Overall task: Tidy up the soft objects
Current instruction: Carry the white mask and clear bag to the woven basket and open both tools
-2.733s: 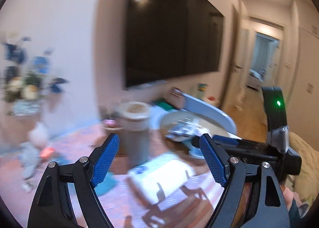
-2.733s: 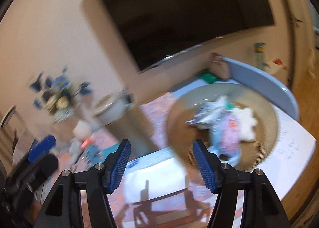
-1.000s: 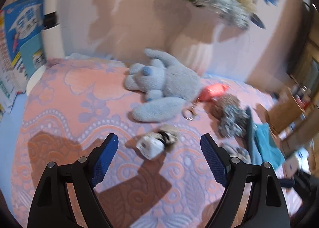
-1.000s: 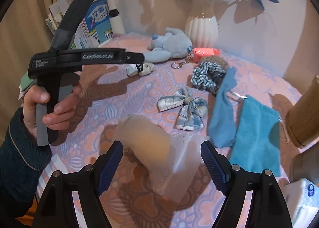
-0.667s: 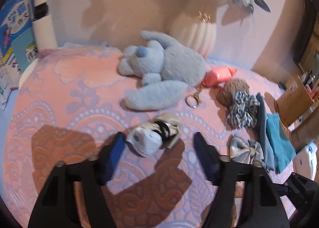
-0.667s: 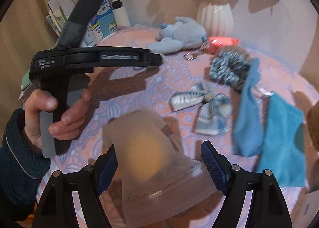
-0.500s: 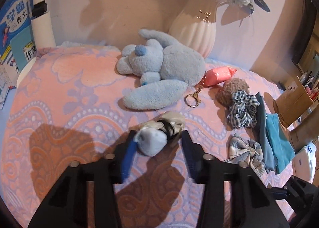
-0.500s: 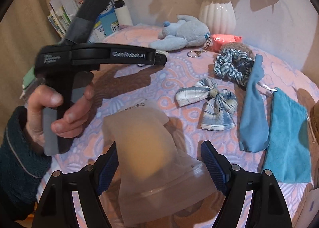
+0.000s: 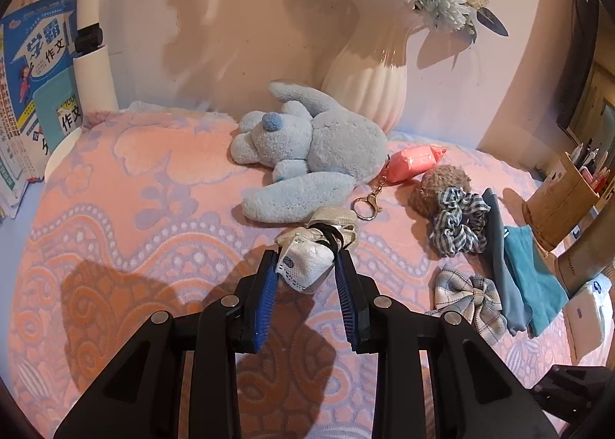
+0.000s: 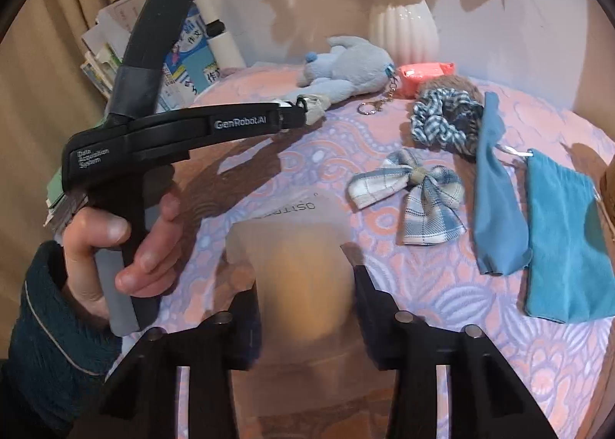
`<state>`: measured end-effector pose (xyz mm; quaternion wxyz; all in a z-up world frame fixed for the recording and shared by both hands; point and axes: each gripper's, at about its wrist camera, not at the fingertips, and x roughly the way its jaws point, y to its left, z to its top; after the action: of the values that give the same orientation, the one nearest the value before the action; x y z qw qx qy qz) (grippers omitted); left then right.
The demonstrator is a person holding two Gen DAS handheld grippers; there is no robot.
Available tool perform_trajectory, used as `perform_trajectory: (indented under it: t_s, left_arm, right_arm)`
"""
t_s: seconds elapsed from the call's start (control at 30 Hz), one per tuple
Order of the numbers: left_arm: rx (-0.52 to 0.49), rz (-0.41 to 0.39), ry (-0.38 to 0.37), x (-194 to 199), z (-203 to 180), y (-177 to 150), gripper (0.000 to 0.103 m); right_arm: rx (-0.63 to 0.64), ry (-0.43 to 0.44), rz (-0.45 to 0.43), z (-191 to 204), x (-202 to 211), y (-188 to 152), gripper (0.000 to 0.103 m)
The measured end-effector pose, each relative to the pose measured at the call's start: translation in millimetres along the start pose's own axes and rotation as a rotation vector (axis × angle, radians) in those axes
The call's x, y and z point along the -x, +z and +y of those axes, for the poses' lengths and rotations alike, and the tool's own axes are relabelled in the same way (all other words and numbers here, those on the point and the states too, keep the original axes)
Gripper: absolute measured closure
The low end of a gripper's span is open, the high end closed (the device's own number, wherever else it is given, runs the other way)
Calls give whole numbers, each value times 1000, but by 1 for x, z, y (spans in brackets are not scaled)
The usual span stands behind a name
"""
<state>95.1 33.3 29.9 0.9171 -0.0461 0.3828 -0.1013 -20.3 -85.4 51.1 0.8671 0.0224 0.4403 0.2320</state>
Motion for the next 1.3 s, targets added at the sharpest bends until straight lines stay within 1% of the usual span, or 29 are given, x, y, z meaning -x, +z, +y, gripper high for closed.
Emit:
perform_trajectory:
  t_s: [0.03, 0.13, 0.2, 0.23, 0.3, 0.4, 0.53, 0.63, 0.7, 0.73, 0.77, 0.8, 0.93, 1.03, 1.13, 1.3]
  left_arm:
    - [-3, -3, 2, 1, -1, 0, 76]
    - [-8, -10, 9, 5, -3, -2, 76]
    - [6, 1, -13, 9, -9, -5, 76]
    - [-4, 4, -24, 13, -15, -8, 76]
    - [-26, -14, -32, 24, -27, -15, 76]
    - [-36, -43, -78, 45, -48, -20, 76]
    - [-31, -75, -142, 73, -72, -24, 76]
    - [-53, -91, -181, 91, -94, -28, 76]
    - [-68, -81, -250, 100, -114, -33, 76]
    - [-76, -72, -270, 101, -122, -35, 76]
    - [-91, -62, -298, 104, -135, -38, 76]
    - [-100, -59, -312, 107, -143, -40, 76]
    - [-168, -65, -359, 121, -184, -48, 76]
    - [-205, -64, -392, 128, -216, -50, 76]
    - [-254, -69, -422, 137, -248, -50, 76]
    - [-350, -88, -470, 148, -316, -47, 76]
  right_arm:
    - [4, -13, -7, 1, 1, 0, 65]
    - [-35, -8, -40, -5, 11, -2, 65]
    - [-83, -16, -64, -15, 22, -3, 65]
    - [-109, -23, -76, -21, 28, -3, 65]
    - [-161, -52, -102, -34, 41, -2, 65]
    - [-216, -107, -134, -48, 65, -2, 65]
    - [-272, -156, -159, -62, 102, -6, 65]
    - [-298, -174, -174, -69, 125, -12, 65]
    - [-342, -153, -155, -76, 139, -20, 65]
    - [-388, -103, -148, -85, 146, -24, 65]
    - [-417, -77, -150, -91, 151, -28, 65]
    - [-449, -70, -154, -98, 159, -33, 65]
    - [-494, -152, -174, -118, 193, -51, 65]
    - [-530, -207, -212, -137, 227, -66, 65]
    - [-579, -283, -277, -163, 267, -86, 65]
    - [-663, -378, -363, -207, 319, -112, 65]
